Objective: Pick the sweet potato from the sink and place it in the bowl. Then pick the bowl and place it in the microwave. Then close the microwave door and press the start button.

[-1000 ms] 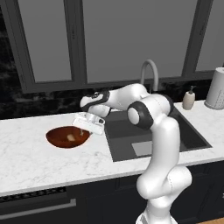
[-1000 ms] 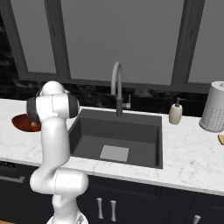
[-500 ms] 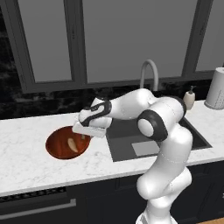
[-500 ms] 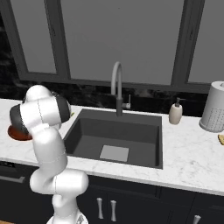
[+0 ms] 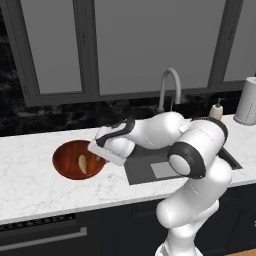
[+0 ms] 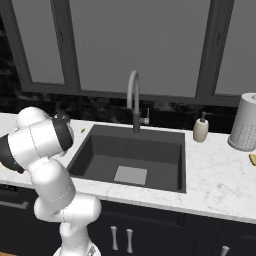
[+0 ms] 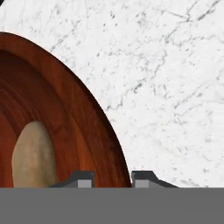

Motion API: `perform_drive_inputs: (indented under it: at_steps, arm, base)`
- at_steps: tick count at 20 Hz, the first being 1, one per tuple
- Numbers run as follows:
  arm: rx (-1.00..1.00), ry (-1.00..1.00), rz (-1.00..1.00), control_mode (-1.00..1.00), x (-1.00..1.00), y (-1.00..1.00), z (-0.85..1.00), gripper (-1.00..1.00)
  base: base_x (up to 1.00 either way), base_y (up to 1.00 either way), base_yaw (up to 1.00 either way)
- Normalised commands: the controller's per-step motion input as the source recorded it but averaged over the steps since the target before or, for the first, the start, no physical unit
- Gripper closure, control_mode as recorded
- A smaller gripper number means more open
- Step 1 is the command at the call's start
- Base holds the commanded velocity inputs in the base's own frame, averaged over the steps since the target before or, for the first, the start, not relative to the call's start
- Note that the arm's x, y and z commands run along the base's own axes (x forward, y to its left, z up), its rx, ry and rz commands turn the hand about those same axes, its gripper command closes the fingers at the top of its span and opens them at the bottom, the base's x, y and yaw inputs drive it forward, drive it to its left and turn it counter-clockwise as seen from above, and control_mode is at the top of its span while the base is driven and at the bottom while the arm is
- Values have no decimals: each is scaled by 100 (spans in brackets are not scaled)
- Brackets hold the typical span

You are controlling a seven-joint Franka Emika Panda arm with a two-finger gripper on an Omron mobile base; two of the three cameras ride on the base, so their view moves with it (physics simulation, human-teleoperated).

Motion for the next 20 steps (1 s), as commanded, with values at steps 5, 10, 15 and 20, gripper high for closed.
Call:
perform_drive_inputs:
  at_steps: [5,10,15,20]
  arm:
    - [0,0,-19,-100,-18,-3,96,100]
    - [1,24,-27,-100,-7,-22,100,100]
    - [8,30,-30,-100,-1,-42,96,100]
    - [2,2,-37,-100,-28,-51,49,100]
  base:
    - [0,0,0]
    - [0,0,0]
    - [0,0,0]
    - [0,0,0]
